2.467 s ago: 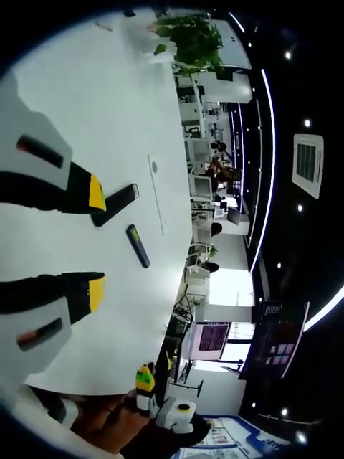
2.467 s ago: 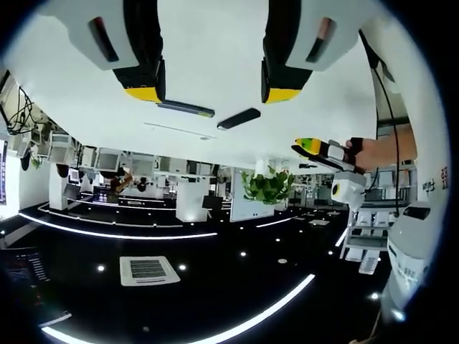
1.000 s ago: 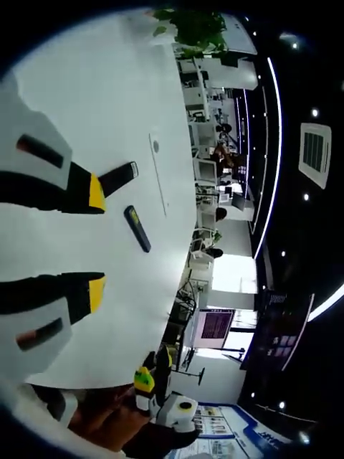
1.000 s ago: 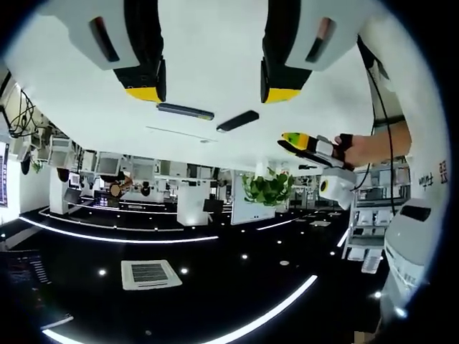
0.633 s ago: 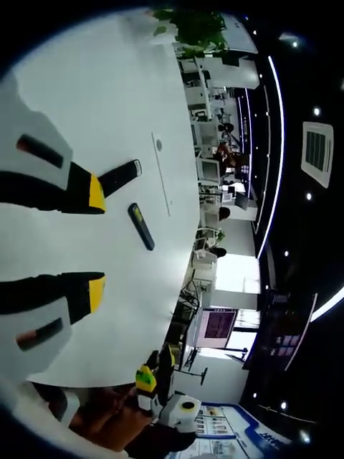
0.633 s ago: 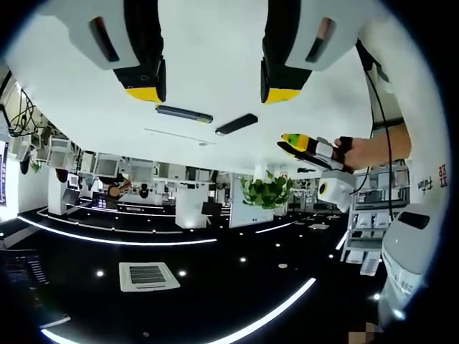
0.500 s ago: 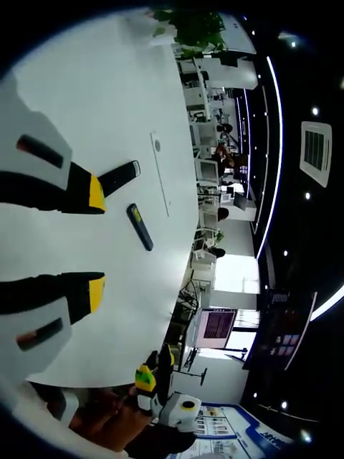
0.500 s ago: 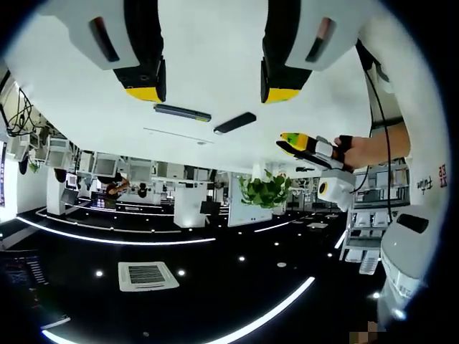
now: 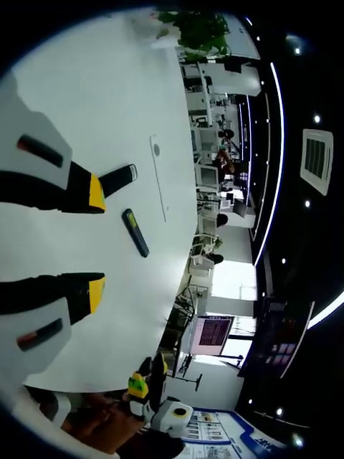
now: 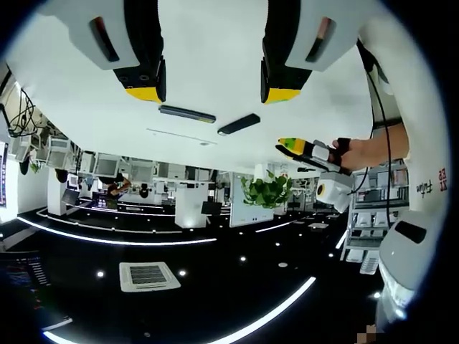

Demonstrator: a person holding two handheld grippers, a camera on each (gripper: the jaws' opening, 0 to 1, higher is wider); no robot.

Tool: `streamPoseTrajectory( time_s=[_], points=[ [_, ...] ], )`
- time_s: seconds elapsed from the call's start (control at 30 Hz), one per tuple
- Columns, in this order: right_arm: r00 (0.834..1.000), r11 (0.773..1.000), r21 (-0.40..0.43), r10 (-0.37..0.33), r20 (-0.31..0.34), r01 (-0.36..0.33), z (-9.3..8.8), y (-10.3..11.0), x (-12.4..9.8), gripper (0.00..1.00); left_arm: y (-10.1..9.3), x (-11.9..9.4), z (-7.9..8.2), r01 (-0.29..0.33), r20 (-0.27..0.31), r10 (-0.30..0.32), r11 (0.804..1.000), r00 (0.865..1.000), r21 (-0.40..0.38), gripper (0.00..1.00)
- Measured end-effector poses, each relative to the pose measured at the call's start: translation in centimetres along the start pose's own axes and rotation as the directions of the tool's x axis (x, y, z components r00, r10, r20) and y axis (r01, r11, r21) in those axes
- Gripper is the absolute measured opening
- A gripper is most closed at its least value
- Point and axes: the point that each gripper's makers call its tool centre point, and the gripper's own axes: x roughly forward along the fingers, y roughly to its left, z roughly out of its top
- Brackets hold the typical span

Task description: Pflip the remote and laser pointer to the front side, press the buttons, and align them neatly on the table

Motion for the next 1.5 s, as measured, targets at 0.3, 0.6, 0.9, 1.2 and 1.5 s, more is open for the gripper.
streamPoseTrajectory(
  time_s=[0.3,0.6,0.9,1.2,1.5],
  points=[
    [1.000,1.000,-0.004,0.000,-0.001,0.000,-0.3,-0.5,-0.4,0.55,0.9,0.0,-0.3,-0.020,-0.015,0.020,1.000,1.000,-0.006,0.34],
    [1.000,1.000,0.009,-0.024,0.011,0.024,-0.6,-0.7,-0.5,0.55,1.7,-0.2,-0.3,-0.027,-0.024,0.027,1.000,0.999,-0.007,0.35],
    [1.000,0.999,0.026,-0.030,-0.008,0.031,-1.7,-0.3,-1.0,0.55,1.4,0.3,-0.5,-0.021,-0.027,0.021,1.000,0.999,0.008,0.34],
    [1.000,0.999,0.034,-0.030,0.007,0.030,-1.4,-0.1,-0.8,0.56,1.3,0.2,1.1,-0.024,0.000,0.024,0.999,1.000,-0.024,0.34],
    [0.990,0.951,-0.300,-0.110,-0.093,0.078,-1.8,0.5,-1.7,0.59,0.3,1.1,1.1,0.001,-0.004,-0.001,1.000,1.000,-0.031,0.34]
  ],
)
